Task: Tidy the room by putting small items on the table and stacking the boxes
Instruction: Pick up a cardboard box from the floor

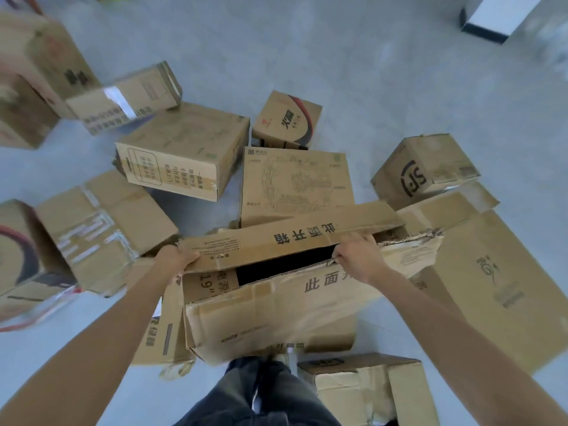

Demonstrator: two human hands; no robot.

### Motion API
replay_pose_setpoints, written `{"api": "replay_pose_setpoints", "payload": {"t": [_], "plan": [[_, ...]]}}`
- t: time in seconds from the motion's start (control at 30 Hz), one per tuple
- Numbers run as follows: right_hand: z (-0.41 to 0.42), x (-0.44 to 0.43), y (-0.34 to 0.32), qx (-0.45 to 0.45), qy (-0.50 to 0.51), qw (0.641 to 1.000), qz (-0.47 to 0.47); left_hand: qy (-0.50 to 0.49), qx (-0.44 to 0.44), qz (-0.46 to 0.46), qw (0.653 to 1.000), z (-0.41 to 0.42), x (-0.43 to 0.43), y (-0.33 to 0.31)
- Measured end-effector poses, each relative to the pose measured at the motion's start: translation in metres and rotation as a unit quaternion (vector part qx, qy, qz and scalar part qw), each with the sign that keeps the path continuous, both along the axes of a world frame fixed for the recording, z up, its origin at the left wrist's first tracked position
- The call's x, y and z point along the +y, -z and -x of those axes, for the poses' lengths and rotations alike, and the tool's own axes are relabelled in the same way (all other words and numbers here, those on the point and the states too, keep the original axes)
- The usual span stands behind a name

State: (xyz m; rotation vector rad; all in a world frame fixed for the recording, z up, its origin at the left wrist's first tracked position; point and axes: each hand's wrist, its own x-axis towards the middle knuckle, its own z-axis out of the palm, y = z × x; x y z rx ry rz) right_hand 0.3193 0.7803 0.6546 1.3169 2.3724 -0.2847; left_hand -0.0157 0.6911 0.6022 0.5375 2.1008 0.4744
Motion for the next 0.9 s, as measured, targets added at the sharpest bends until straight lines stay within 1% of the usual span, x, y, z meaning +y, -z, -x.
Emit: {"api": "replay_pose_setpoints", "payload": {"t": [0.07,0.17,0.23,0.3,0.37,0.4,0.47,0.57,0.63,0.67,0.7,0.77,0.8,0.83,0.9], "plan": [[0.022,-0.010,0.016,-0.024,-0.022,0.999,0.026,0.043,0.049,0.050,0.997,0.009,-0.025,0.016],[0.048,-0.031,0.042,-0.079,-0.048,0.994,0.065,0.105,0.073,0.109,0.986,0.012,-0.058,0.034],[0.051,-0.045,0.059,-0.108,-0.025,0.990,0.089,0.158,0.104,0.125,0.974,0.007,-0.075,0.043],[0.044,-0.057,0.071,-0.105,0.024,0.989,0.099,0.228,0.149,0.116,0.955,-0.001,-0.085,0.047],[0.040,-0.064,0.075,-0.071,0.051,0.993,0.084,0.308,0.198,0.073,0.928,-0.013,-0.090,0.047],[0.040,-0.064,0.075,-0.052,0.057,0.994,0.075,0.348,0.212,0.041,0.913,-0.019,-0.090,0.048],[0.041,-0.062,0.072,-0.031,0.069,0.995,0.072,0.407,0.203,0.011,0.891,-0.028,-0.089,0.048],[0.039,-0.060,0.071,-0.023,0.075,0.993,0.091,0.427,0.167,0.030,0.888,-0.031,-0.085,0.051],[0.036,-0.060,0.070,-0.033,0.066,0.993,0.089,0.432,0.156,0.035,0.888,-0.028,-0.079,0.052],[0.035,-0.061,0.070,-0.040,0.058,0.994,0.085,0.444,0.156,0.039,0.881,-0.026,-0.076,0.053],[0.034,-0.062,0.071,-0.045,0.050,0.994,0.081,0.466,0.168,0.045,0.867,-0.023,-0.073,0.053],[0.033,-0.062,0.070,-0.045,0.044,0.996,0.071,0.521,0.218,0.048,0.824,-0.020,-0.066,0.052],[0.032,-0.061,0.069,-0.042,0.045,0.996,0.068,0.537,0.239,0.040,0.808,-0.019,-0.064,0.050],[0.032,-0.060,0.067,-0.038,0.047,0.996,0.064,0.544,0.252,0.028,0.800,-0.019,-0.062,0.049],[0.031,-0.057,0.062,-0.030,0.051,0.997,0.053,0.539,0.268,-0.011,0.798,-0.018,-0.058,0.048]]}}
